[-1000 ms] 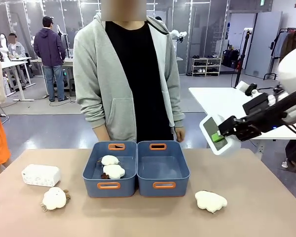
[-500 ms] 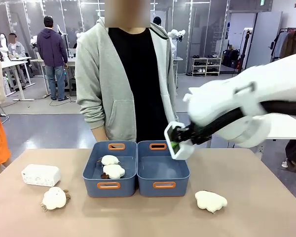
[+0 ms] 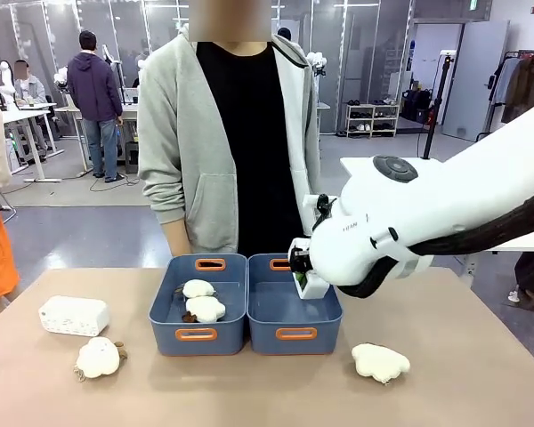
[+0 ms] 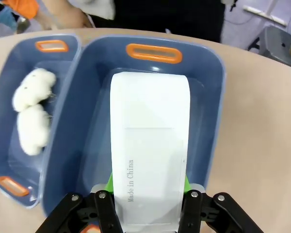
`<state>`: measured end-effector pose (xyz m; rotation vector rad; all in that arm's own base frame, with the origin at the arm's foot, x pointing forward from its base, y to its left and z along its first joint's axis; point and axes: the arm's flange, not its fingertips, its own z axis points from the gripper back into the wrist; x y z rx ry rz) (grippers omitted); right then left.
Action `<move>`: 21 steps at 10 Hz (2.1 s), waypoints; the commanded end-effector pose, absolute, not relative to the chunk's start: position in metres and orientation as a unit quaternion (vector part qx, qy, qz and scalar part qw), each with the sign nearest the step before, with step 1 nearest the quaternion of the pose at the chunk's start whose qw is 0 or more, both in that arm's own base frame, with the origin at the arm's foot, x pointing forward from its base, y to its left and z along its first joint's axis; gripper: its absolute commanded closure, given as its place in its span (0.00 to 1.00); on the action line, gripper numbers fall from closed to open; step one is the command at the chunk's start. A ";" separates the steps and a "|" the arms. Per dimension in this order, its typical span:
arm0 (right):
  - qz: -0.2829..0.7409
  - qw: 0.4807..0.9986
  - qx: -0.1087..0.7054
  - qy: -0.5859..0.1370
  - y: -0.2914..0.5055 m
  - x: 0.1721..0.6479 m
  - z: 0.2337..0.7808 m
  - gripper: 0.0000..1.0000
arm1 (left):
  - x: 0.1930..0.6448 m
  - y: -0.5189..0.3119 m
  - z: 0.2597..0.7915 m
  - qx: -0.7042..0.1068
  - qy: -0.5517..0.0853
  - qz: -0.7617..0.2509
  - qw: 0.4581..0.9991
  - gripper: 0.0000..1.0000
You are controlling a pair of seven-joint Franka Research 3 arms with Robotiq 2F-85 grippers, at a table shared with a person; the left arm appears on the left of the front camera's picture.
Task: Sort the digital clocks into the basket.
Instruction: Pick up the Digital clock from the table and place it into the empty Plastic storage basket.
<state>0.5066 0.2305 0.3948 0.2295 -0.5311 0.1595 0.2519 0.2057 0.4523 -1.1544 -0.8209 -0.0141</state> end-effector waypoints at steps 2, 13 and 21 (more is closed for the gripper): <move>0.055 0.967 0.076 -0.236 0.264 0.516 0.382 1.00 | 0.254 0.207 0.455 -0.536 -0.386 -0.011 0.751 0.00; 0.084 0.973 0.048 -0.208 0.276 0.508 0.365 0.00 | 0.254 0.207 0.455 -0.536 -0.386 -0.011 0.751 0.00; 0.096 0.974 0.051 -0.200 0.270 0.510 0.358 0.00 | 0.254 0.207 0.455 -0.536 -0.386 -0.011 0.751 0.00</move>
